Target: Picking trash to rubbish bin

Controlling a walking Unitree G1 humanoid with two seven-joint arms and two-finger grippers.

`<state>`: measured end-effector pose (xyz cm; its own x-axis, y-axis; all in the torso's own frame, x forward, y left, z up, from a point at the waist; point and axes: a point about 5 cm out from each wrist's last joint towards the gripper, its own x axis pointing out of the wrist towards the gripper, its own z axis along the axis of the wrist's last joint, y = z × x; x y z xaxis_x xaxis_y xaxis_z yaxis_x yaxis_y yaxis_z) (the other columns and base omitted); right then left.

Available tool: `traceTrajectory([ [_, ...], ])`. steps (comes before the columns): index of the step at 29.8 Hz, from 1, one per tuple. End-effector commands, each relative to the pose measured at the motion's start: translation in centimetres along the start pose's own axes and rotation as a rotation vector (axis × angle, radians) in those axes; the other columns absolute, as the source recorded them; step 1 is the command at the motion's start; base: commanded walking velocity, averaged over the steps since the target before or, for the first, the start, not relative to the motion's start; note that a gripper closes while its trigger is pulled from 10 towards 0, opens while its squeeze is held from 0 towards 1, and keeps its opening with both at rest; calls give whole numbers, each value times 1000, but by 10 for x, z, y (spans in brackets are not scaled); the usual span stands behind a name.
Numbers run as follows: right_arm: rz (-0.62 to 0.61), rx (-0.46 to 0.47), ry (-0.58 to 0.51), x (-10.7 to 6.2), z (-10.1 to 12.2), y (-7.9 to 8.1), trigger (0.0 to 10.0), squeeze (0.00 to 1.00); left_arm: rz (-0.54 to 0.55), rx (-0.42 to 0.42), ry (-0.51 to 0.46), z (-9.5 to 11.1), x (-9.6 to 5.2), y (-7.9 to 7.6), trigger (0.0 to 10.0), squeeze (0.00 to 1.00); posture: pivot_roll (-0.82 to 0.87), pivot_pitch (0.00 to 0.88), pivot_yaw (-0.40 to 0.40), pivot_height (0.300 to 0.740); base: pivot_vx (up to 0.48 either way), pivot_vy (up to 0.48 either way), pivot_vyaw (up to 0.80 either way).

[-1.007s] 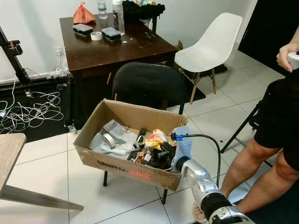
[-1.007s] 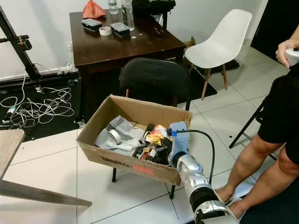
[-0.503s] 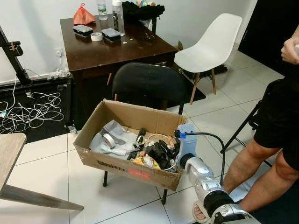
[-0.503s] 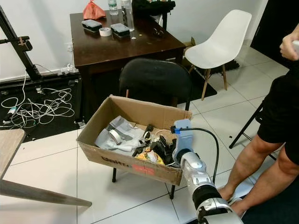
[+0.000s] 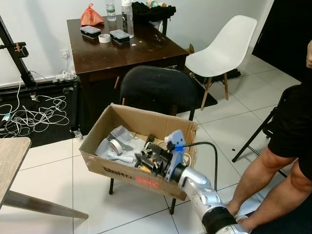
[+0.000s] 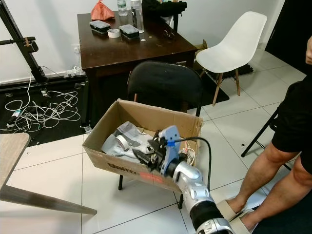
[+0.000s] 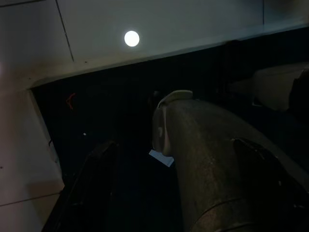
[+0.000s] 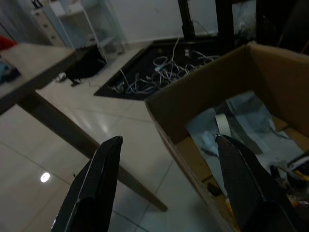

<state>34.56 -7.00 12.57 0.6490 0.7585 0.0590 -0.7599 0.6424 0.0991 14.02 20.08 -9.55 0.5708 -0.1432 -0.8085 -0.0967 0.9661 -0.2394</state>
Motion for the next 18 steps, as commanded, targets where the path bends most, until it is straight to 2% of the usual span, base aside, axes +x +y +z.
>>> traceTrajectory([
  [1,13,0,31,-3,-10,3,10000,0,11,-13,50,-14,-3,2,10000,0,-102,204,25,740,0,0,763],
  [8,23,-9,57,-8,-10,3,10000,0,8,-11,56,-15,-3,0,10000,0,-105,206,25,740,0,0,747],
  [10,-43,-74,150,-11,-19,-4,10000,0,9,-11,58,-16,-3,0,10000,0,-105,206,22,740,0,0,747],
  [11,-43,-74,150,-11,-19,-4,10000,0,9,-11,58,-16,-3,0,10000,0,-105,206,22,740,0,0,744],
  [14,-98,-152,303,-23,-40,-13,10000,0,10,-12,61,-17,-3,0,10000,0,-103,205,21,740,0,0,746],
  [18,-103,-160,339,-28,-47,-13,10000,0,13,-14,63,-17,-3,0,10000,0,-106,204,21,740,0,0,744],
])
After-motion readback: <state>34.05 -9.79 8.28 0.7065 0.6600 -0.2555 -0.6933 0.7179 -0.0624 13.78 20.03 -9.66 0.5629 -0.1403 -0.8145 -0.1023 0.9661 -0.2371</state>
